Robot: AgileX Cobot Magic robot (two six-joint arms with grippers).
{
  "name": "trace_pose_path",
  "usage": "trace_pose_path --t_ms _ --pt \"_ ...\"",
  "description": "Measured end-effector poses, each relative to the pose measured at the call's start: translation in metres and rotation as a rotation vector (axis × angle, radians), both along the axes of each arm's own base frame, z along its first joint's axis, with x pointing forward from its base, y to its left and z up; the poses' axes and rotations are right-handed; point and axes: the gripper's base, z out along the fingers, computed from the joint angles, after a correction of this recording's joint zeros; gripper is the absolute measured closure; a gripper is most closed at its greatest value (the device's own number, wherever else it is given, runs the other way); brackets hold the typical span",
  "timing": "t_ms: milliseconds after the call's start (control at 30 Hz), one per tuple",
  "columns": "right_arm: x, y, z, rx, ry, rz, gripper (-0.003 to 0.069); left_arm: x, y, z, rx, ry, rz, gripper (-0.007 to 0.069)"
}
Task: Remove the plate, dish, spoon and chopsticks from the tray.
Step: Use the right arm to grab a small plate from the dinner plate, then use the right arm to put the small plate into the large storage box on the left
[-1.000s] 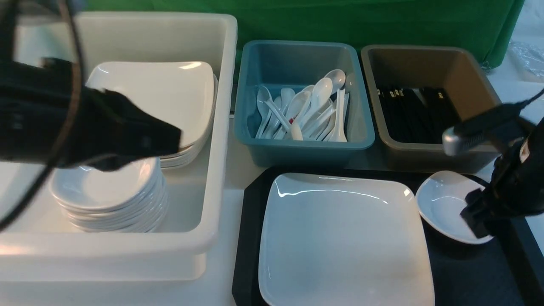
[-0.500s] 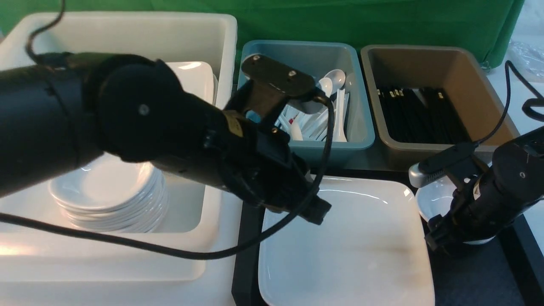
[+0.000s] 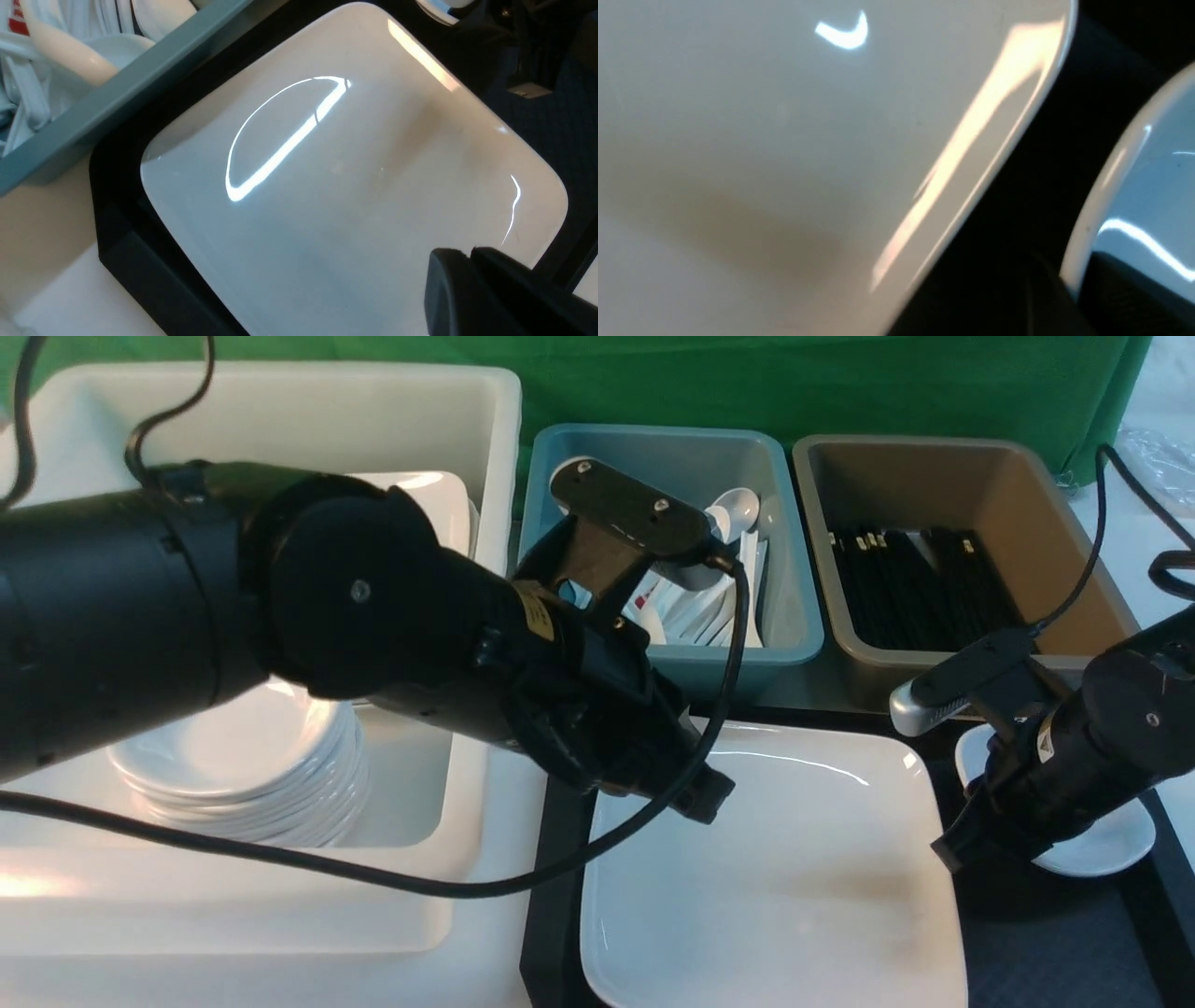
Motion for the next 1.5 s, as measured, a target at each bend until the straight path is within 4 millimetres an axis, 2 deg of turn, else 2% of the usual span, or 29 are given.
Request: trace_pose_path --t_ms 100,233,300,333,433,500,600,633,700,800,867,900,967,1033,1133,1167,1233,1400,1500 --pt "-0.014 0.005 0.03 0.029 -0.056 0.003 0.0589 0.0 0.0 0.0 -0.021 0.024 0.037 0.061" --pt "-0.038 0.007 0.075 0.075 -0.155 0.01 0.0594 0.004 0.006 0.003 -0.049 0.041 0.106 0.061" --pt "-0.043 0.006 0.087 0.088 -0.181 0.008 0.0594 0.006 0.009 0.005 -0.061 0.04 0.128 0.061" --pt "-0.051 0.004 0.107 0.114 -0.227 0.001 0.0594 0.009 0.016 0.01 -0.08 0.039 0.167 0.061" --pt "-0.062 0.003 0.142 0.18 -0.307 -0.001 0.0594 0.014 0.034 0.022 -0.11 0.015 0.229 0.061" --pt "-0.068 0.007 0.169 0.252 -0.366 0.036 0.0594 0.016 0.054 0.035 -0.13 -0.022 0.282 0.061" --pt "-0.073 0.022 0.194 0.362 -0.402 0.119 0.0594 0.012 0.083 0.055 -0.139 -0.077 0.344 0.061" --pt "-0.074 0.033 0.206 0.409 -0.419 0.181 0.0594 0.009 0.1 0.064 -0.136 -0.104 0.388 0.061" --pt "-0.076 0.052 0.217 0.468 -0.424 0.264 0.0594 0.0 0.123 0.077 -0.125 -0.136 0.441 0.061" --pt "-0.073 0.092 0.231 0.519 -0.431 0.397 0.0594 -0.014 0.161 0.092 -0.092 -0.174 0.555 0.061" --pt "-0.068 0.133 0.234 0.538 -0.422 0.513 0.0594 -0.031 0.193 0.103 -0.06 -0.199 0.675 0.061" --pt "-0.069 0.138 0.234 0.541 -0.42 0.53 0.0594 -0.035 0.198 0.106 -0.061 -0.211 0.696 0.061" --pt "-0.062 0.177 0.231 0.544 -0.404 0.618 0.0594 -0.05 0.222 0.111 -0.032 -0.219 0.815 0.061" --pt "-0.058 0.214 0.224 0.554 -0.383 0.683 0.0594 -0.064 0.237 0.117 -0.037 -0.231 0.912 0.061" --pt "-0.051 0.263 0.209 0.558 -0.366 0.759 0.0594 -0.079 0.25 0.122 -0.062 -0.259 1.022 0.061" --pt "-0.049 0.265 0.208 0.557 -0.366 0.76 0.0594 -0.08 0.251 0.122 -0.063 -0.259 1.027 0.061" --pt "-0.042 0.305 0.187 0.539 -0.361 0.831 0.0594 -0.087 0.252 0.121 -0.073 -0.264 1.052 0.061" --pt "-0.034 0.346 0.155 0.512 -0.356 0.903 0.0594 -0.086 0.252 0.113 -0.086 -0.231 1.055 0.061" --pt "-0.029 0.359 0.135 0.482 -0.345 0.92 0.0589 -0.085 0.252 0.106 -0.079 -0.211 1.056 0.061"
